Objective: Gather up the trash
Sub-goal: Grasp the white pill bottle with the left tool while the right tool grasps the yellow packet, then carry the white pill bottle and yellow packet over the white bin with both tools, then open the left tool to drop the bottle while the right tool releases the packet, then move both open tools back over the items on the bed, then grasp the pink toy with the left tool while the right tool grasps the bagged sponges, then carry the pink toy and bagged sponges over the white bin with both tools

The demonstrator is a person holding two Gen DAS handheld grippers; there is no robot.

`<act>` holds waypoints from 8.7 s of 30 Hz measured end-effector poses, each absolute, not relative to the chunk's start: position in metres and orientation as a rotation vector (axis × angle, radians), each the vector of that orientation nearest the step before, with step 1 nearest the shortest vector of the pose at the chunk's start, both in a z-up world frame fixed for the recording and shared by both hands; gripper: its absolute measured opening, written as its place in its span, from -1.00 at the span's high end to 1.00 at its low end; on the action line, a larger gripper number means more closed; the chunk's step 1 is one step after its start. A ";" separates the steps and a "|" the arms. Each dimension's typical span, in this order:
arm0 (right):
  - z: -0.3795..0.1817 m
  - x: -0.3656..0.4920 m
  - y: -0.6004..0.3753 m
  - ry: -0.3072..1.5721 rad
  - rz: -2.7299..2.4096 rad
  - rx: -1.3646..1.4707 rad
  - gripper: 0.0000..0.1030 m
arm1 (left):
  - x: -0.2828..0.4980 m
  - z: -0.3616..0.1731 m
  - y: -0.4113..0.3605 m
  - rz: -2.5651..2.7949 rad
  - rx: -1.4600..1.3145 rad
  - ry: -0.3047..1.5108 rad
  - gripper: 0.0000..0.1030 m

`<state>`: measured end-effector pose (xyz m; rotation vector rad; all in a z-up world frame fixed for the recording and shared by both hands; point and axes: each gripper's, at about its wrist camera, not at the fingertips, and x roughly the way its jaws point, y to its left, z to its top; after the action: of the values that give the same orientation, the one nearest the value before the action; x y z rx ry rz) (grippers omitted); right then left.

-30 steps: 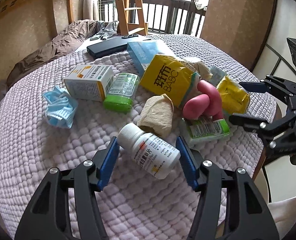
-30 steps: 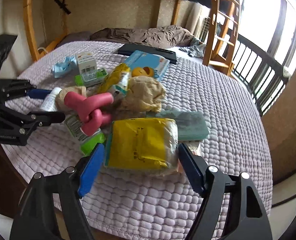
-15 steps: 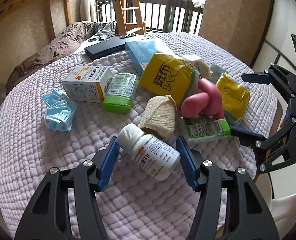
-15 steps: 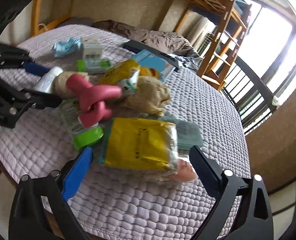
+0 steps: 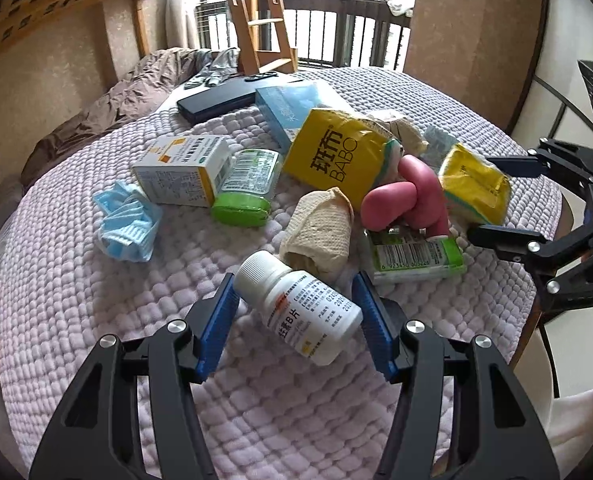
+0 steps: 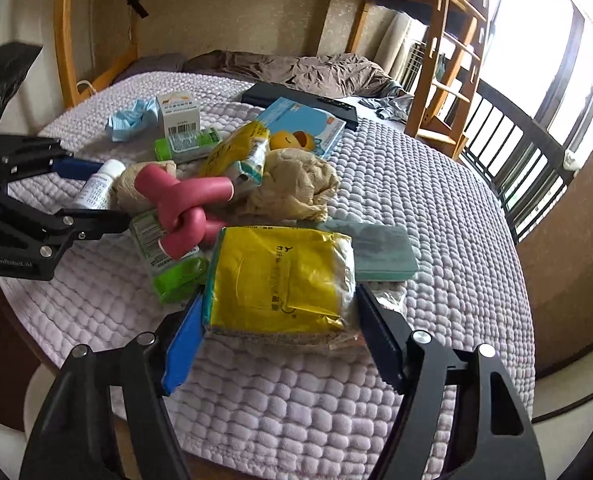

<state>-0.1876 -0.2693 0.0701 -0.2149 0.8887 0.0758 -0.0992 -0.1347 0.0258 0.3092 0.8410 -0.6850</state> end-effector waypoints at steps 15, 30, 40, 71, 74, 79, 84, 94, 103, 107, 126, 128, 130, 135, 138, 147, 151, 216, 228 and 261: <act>0.088 -0.211 -0.282 0.900 0.102 -0.048 -0.38 | -0.122 0.041 -0.129 -0.618 0.241 0.856 -0.16; 0.092 -0.233 -0.277 0.918 0.138 -0.027 -0.38 | -0.141 0.045 -0.124 -0.535 0.185 0.915 -0.16; 0.098 -0.252 -0.272 0.920 0.169 -0.016 -0.38 | -0.161 0.051 -0.121 -0.525 0.164 0.918 -0.16; 0.111 -0.317 -0.275 0.942 0.237 0.033 -0.38 | -0.226 0.068 -0.112 -0.578 0.192 0.906 -0.16; 0.108 -0.324 -0.272 0.961 0.252 0.044 -0.38 | -0.234 0.065 -0.112 -0.591 0.197 0.916 -0.16; 0.104 -0.331 -0.270 0.985 0.272 0.046 -0.38 | -0.244 0.061 -0.114 -0.608 0.206 0.931 -0.16; 0.096 -0.337 -0.269 1.014 0.287 0.052 -0.38 | -0.251 0.056 -0.117 -0.615 0.213 0.947 -0.16; 0.078 -0.344 -0.266 1.070 0.311 0.044 -0.39 | -0.262 0.041 -0.124 -0.627 0.242 0.985 -0.16; 0.056 -0.344 -0.267 1.128 0.318 0.042 -0.39 | -0.270 0.020 -0.133 -0.648 0.286 1.029 -0.16; 0.046 -0.341 -0.267 1.149 0.314 0.047 -0.39 | -0.270 0.009 -0.136 -0.650 0.295 1.052 -0.16; 0.010 -0.331 -0.266 1.220 0.294 0.085 -0.39 | -0.271 -0.030 -0.154 -0.673 0.350 1.119 -0.16; 0.005 -0.331 -0.265 1.229 0.290 0.087 -0.39 | -0.271 -0.035 -0.156 -0.673 0.355 1.126 -0.16; 0.001 -0.329 -0.265 1.236 0.286 0.092 -0.39 | -0.271 -0.039 -0.158 -0.675 0.360 1.134 -0.16; -0.006 -0.325 -0.263 1.253 0.278 0.097 -0.40 | -0.267 -0.049 -0.166 -0.673 0.362 1.151 -0.17; -0.010 -0.323 -0.262 1.264 0.269 0.092 -0.62 | -0.263 -0.052 -0.165 -0.660 0.348 1.164 -0.60; 0.003 -0.321 -0.263 1.214 0.240 0.099 -0.72 | -0.263 -0.042 -0.158 -0.654 0.331 1.142 -0.63; 0.023 -0.321 -0.263 1.151 0.219 0.068 -0.72 | -0.261 -0.022 -0.152 -0.654 0.310 1.112 -0.63; 0.074 -0.204 -0.336 0.902 0.046 0.091 -0.44 | -0.146 0.069 -0.193 -0.536 0.238 0.801 -0.15; 0.087 -0.222 -0.319 0.903 0.087 0.093 -0.44 | -0.161 0.075 -0.174 -0.524 0.199 0.809 -0.15; 0.098 -0.288 -0.281 0.946 0.202 0.106 -0.44 | -0.220 0.071 -0.131 -0.535 0.178 0.864 -0.15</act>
<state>-0.2880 -0.2813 0.0979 0.1058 0.9459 0.2022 -0.2200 -0.1311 0.0708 0.1779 0.8636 -0.5350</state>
